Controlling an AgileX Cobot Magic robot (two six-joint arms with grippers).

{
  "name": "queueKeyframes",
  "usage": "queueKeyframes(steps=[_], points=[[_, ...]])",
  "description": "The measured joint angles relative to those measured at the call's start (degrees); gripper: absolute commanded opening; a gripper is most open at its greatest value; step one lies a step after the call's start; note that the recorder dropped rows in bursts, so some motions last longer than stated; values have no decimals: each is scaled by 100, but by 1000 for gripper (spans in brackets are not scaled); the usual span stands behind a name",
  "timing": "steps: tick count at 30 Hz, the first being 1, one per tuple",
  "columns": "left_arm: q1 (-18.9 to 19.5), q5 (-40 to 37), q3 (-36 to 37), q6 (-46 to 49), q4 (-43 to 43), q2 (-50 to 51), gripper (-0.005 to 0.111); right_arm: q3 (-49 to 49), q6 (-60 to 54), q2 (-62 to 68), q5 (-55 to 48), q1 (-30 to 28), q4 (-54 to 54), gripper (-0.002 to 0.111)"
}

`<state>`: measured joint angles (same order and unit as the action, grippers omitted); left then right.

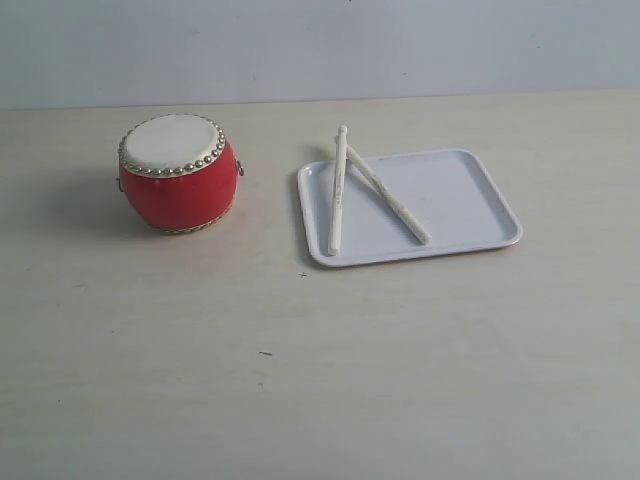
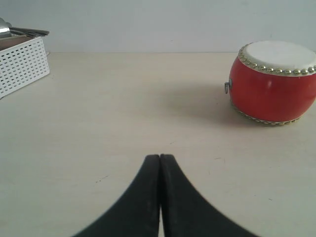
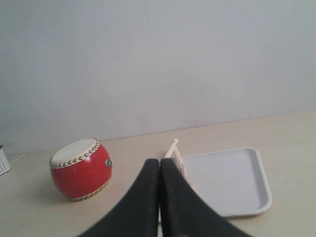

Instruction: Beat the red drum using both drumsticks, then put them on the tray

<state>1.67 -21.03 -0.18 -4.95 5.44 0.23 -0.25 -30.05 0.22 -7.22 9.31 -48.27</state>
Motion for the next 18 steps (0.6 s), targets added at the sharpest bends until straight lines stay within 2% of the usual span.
queueKeyframes(steps=[4,9,18], points=[[0,0,0,9,-51,0,0,0,0,0,0,0,0,0],[0,0,0,9,-602,0,0,0,0,0,0,0,0,0],[0,0,0,9,-735,0,0,0,0,0,0,0,0,0]])
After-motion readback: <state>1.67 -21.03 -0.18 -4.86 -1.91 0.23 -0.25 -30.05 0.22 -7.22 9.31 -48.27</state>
